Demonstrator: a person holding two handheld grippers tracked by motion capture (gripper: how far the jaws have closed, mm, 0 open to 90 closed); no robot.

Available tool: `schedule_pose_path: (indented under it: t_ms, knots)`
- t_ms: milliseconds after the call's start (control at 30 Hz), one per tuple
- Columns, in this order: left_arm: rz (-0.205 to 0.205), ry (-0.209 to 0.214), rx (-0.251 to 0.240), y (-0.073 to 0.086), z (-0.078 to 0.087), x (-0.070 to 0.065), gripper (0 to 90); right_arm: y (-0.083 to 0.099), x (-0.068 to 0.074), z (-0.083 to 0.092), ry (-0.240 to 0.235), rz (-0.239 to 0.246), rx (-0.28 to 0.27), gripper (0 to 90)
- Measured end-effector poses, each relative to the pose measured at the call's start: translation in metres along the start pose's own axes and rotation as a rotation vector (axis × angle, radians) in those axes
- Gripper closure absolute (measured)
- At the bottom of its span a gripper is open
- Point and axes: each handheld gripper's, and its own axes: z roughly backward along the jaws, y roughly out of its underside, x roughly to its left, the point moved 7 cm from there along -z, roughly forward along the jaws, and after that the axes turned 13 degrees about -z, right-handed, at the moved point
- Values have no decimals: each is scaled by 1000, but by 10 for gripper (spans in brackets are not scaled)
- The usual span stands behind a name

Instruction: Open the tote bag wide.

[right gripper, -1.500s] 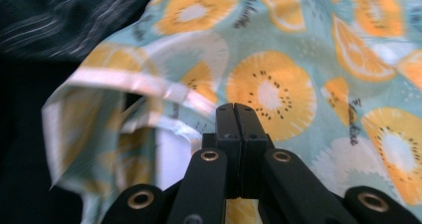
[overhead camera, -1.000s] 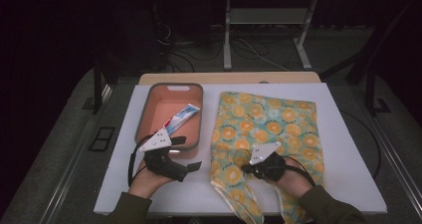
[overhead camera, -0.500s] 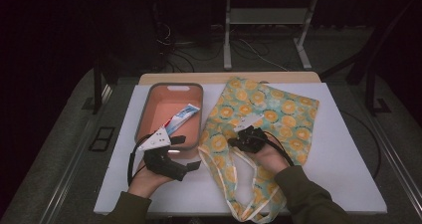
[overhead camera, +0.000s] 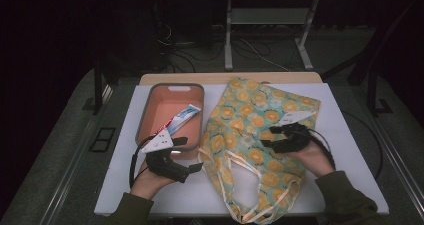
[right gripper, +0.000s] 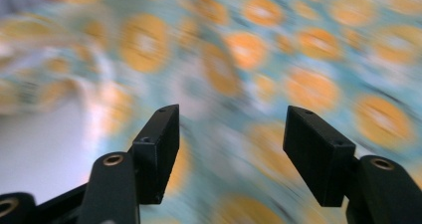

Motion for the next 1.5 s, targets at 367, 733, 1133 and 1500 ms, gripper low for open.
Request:
schedule_pose_path:
  t_ms: [367,733,1133,1500]
  knots:
    - [-3,-1,-2,2,-1,0,0,42,-118,30,245,-232,38,324]
    - [-10,6,14,4,-5,-2,0,60,-137,21,286,-288,107,556]
    - [-17,9,10,2,-5,-3,0,64,-124,28,245,-241,161,897]
    - [-20,11,15,1,-7,-4,0,104,-101,70,247,-221,201,869]
